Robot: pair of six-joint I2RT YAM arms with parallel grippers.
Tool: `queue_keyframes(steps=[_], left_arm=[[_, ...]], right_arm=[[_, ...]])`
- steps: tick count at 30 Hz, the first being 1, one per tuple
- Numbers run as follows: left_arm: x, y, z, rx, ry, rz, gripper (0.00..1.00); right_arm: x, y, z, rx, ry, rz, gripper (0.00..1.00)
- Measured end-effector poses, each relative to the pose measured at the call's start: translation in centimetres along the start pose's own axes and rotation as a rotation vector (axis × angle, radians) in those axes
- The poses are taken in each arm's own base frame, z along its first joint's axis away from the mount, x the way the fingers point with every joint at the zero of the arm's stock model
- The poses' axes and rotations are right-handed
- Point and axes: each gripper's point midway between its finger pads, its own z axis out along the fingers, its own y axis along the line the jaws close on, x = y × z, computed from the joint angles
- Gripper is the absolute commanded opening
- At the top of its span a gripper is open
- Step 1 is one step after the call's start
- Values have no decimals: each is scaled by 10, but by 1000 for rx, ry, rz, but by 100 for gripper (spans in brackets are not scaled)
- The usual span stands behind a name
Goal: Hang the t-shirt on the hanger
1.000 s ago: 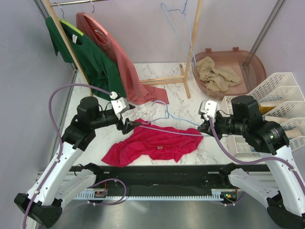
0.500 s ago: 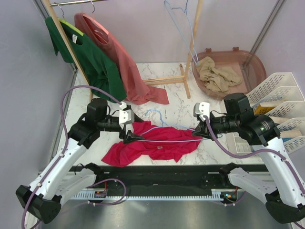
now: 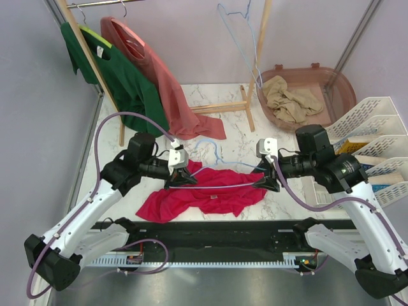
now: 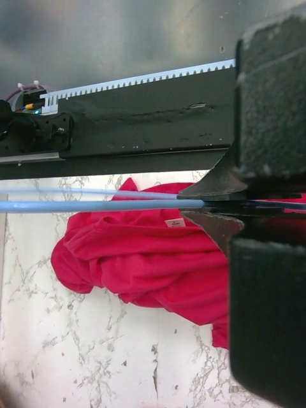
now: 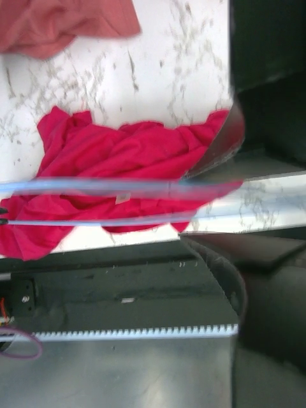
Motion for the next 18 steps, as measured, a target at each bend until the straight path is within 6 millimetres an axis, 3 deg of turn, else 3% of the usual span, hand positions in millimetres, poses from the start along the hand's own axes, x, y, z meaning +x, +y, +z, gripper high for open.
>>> queue_keyframes(steps=[1, 4, 12, 16, 18], left_arm=[[0, -2, 1, 4, 1, -3, 2], [1, -4, 2, 3, 11, -1, 2], [17, -9, 11, -14, 105, -9, 2], [30, -6, 15, -27, 164, -39, 2], [34, -3, 17, -35, 187, -48, 2]], right_arm=[[2, 0, 2, -3, -1, 5, 83], [5, -2, 5, 0, 4, 20, 98], [-2, -25, 12, 43, 22, 31, 96], [-1, -34, 26, -7, 77, 48, 83], [5, -35, 33, -27, 107, 57, 68]])
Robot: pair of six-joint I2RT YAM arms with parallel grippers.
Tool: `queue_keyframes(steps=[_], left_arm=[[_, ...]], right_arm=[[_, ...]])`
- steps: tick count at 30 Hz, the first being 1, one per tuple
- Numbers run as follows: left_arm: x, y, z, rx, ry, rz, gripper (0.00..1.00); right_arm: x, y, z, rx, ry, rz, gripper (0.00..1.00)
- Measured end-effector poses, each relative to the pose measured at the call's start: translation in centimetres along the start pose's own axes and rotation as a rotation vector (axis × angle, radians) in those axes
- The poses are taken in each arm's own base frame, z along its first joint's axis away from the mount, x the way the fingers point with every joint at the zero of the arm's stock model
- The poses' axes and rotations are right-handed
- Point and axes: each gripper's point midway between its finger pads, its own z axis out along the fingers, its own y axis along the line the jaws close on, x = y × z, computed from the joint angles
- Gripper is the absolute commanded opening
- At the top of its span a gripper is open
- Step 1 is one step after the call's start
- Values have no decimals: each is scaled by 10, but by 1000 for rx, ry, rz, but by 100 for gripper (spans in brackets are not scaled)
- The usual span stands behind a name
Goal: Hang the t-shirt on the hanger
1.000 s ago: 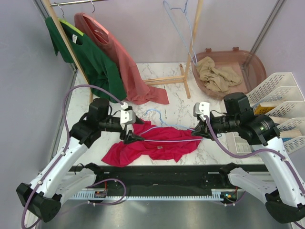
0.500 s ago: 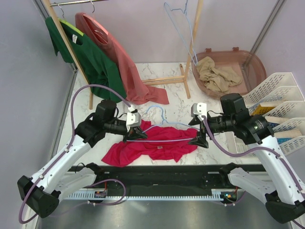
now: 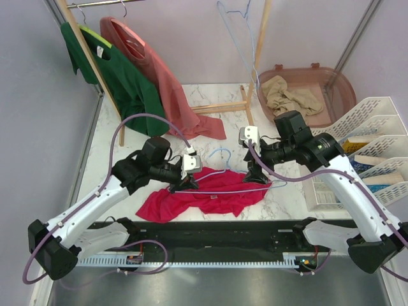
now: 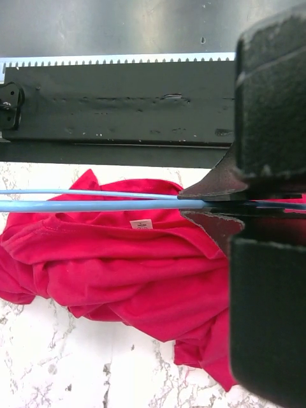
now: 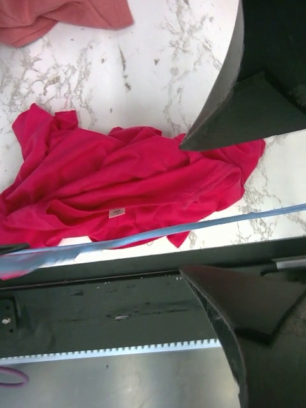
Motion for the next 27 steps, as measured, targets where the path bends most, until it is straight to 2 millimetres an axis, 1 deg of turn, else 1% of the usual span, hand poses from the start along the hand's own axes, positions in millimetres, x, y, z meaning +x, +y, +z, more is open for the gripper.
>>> queue_keyframes(steps=[2, 3, 5, 8, 9, 11, 12, 13, 14, 15, 16, 17, 19, 21, 23, 24, 26, 27], left_arm=[[1, 1, 2, -1, 17, -4, 2], [1, 2, 4, 1, 26, -8, 2], [1, 4, 6, 0, 36, -9, 2], [2, 5, 8, 1, 47, -13, 2], [3, 5, 9, 3, 52, -16, 2], [5, 5, 10, 5, 61, -20, 2], [6, 6, 11, 5, 66, -23, 2], [7, 5, 11, 6, 70, -27, 5], [8, 6, 12, 6, 74, -29, 10], [9, 6, 11, 1, 77, -31, 17], [10, 8, 11, -7, 82, -31, 28], [11, 9, 11, -14, 87, -37, 35], [12, 13, 10, -38, 89, -51, 45], [16, 20, 5, -72, 82, -83, 46], [27, 31, -4, -122, 77, -136, 50], [34, 36, -8, -149, 77, -160, 50], [46, 41, -14, -182, 81, -195, 50], [52, 41, -14, -186, 85, -206, 50]], right_arm=[[2, 1, 3, -5, 18, -15, 59], [2, 3, 5, -9, 24, -28, 50], [1, 8, 8, -23, 33, -58, 46], [1, 11, 11, -29, 45, -86, 35], [1, 10, 12, -24, 47, -93, 26], [0, 9, 13, -17, 49, -103, 16], [1, 8, 14, -16, 50, -108, 0], [1, 7, 14, -12, 52, -111, 0], [1, 5, 15, -7, 54, -111, 0], [2, 5, 16, -7, 56, -113, 0], [4, 4, 17, -4, 57, -114, 0], [6, 3, 18, -1, 61, -114, 0], [16, 2, 20, 12, 75, -117, 0], [32, 3, 21, 32, 98, -123, 0], [57, 7, 19, 61, 138, -126, 0], [64, 9, 18, 70, 152, -126, 0], [75, 11, 12, 101, 168, -132, 0], [77, 11, 9, 118, 168, -140, 0]])
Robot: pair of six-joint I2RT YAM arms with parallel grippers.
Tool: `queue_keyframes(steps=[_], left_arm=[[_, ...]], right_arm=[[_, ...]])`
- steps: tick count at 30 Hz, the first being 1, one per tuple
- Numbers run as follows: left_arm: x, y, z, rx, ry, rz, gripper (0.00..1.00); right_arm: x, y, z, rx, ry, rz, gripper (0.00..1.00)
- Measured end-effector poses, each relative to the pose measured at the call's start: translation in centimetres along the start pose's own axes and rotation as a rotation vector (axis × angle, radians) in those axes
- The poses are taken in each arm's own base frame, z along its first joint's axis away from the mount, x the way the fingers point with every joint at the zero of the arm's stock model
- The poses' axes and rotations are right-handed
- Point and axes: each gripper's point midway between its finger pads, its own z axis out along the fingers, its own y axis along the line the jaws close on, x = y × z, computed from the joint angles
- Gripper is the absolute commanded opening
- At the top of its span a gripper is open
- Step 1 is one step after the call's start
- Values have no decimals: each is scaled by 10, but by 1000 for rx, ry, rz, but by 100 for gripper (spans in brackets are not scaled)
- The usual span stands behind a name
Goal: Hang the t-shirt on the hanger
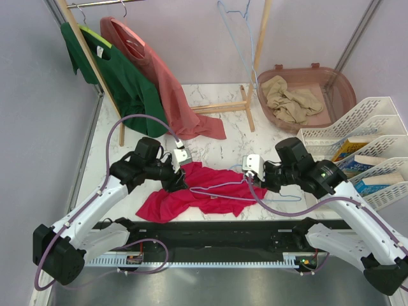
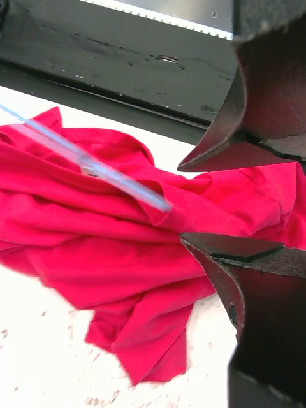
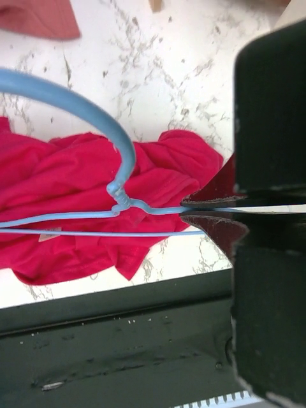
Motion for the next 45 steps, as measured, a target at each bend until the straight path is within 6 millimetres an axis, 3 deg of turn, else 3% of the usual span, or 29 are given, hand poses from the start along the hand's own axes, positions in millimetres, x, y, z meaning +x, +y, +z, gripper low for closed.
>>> queue_keyframes(steps=[5, 12, 24, 37, 45], left_arm=[[10, -1, 5, 14, 21, -21, 52], [15, 2, 13, 28, 43, -40, 54], [11, 5, 14, 21, 27, -28, 55], [11, 5, 14, 20, 25, -26, 56], [10, 5, 13, 19, 21, -22, 57]], right_arm=[[-1, -4, -12, 69, -13, -25, 0], [7, -9, -5, 58, 37, -28, 0], [17, 0, -4, 13, 70, -41, 0], [-8, -4, -16, 18, 18, -29, 0], [-4, -1, -13, -15, 40, -19, 0]])
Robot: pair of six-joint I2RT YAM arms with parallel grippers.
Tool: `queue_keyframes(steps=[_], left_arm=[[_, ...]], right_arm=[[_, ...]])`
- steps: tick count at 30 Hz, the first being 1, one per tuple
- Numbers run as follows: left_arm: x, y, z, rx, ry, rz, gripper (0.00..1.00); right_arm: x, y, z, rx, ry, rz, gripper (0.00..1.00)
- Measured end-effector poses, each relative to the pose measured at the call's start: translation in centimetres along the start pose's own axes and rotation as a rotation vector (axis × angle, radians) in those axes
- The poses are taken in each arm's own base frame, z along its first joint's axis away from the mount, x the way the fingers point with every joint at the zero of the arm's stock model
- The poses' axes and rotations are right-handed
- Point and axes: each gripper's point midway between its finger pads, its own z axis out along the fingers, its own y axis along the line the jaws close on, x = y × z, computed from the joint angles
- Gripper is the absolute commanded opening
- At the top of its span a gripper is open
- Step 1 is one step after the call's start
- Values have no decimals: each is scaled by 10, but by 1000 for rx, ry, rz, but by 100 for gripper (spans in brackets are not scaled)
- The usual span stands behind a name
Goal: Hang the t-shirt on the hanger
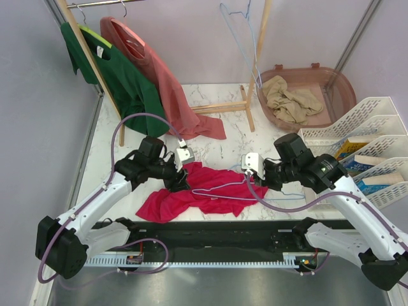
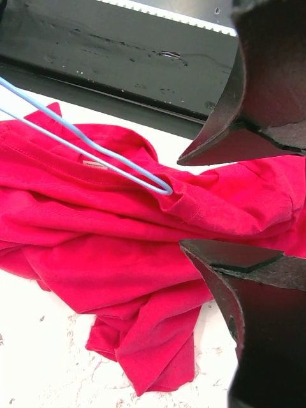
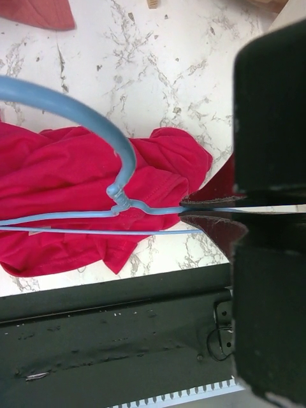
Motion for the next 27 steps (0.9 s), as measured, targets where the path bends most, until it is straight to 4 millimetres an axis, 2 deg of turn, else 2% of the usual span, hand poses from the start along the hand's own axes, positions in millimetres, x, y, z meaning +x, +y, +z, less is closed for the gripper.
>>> queue_keyframes(steps=[15, 27], left_arm=[[6, -1, 1, 1, 7, 3, 56], [27, 4, 10, 16, 65, 63, 49]], right_arm=[[17, 0, 22, -52, 57, 13, 0], [7, -10, 50, -104, 15, 21, 0]])
